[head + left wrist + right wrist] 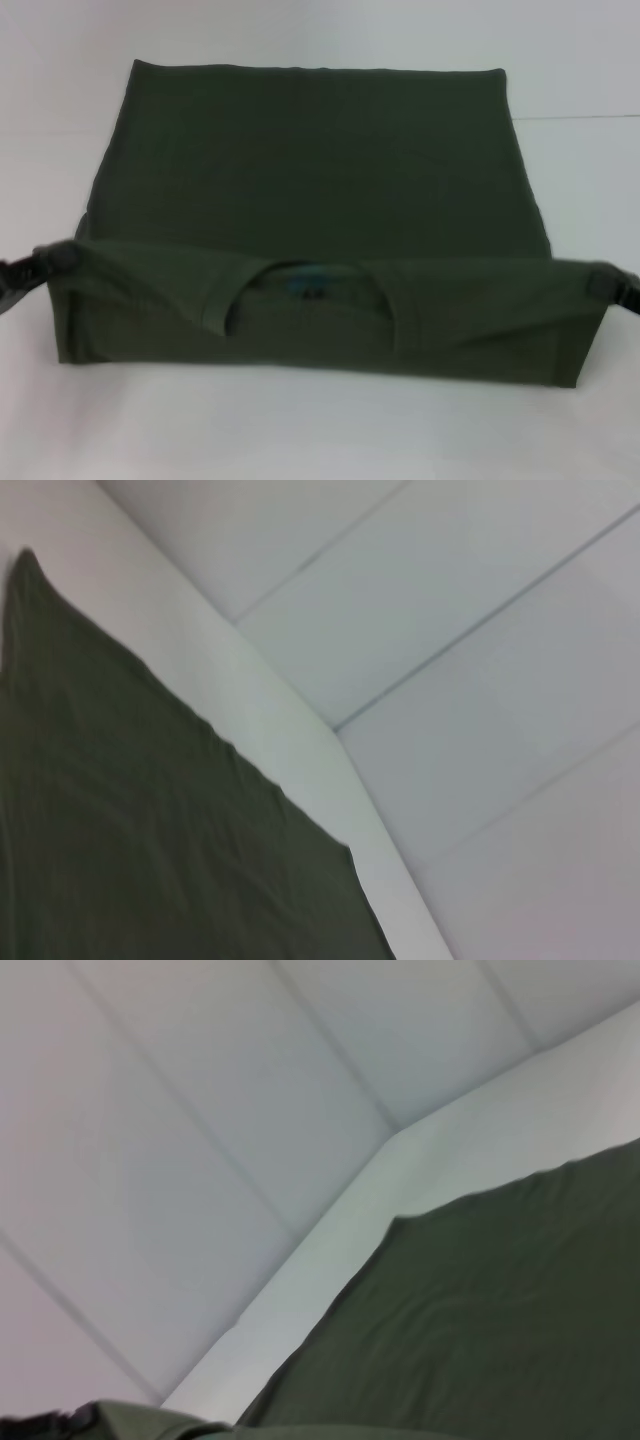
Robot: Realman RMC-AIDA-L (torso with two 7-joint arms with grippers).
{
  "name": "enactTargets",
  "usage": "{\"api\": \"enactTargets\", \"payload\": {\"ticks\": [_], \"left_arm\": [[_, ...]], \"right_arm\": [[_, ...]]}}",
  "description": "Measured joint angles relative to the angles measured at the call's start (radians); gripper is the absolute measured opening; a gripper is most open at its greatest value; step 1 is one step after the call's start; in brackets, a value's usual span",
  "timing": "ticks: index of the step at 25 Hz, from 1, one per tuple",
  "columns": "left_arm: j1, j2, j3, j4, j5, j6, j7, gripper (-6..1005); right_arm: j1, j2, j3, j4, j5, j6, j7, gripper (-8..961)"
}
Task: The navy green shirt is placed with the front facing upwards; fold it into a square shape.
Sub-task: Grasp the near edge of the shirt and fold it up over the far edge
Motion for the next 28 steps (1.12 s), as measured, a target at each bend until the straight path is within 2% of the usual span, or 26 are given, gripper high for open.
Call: {"api": "enactTargets", "payload": {"ticks": [10, 16, 28], "left_arm": [[-0.063, -0.061, 0.005, -0.026, -0.099, -0.191, 0.085, 183], [-0.092, -0.09, 0.007, -0.027, -0.137, -0.257, 0.119, 186], [-0.153, -0.142, 0.011, -0.054, -0.195, -0.432, 0.203, 192]], "right_arm": [[0.07, 0.041, 0.024, 0.008, 0.076, 0.241, 0.038, 47], [0.12, 0.057, 0.023, 0.028, 0.116, 0.357, 0.046, 48], [0.213, 0.108, 0.021, 0.044, 0.134, 0.587, 0.046, 47]]}}
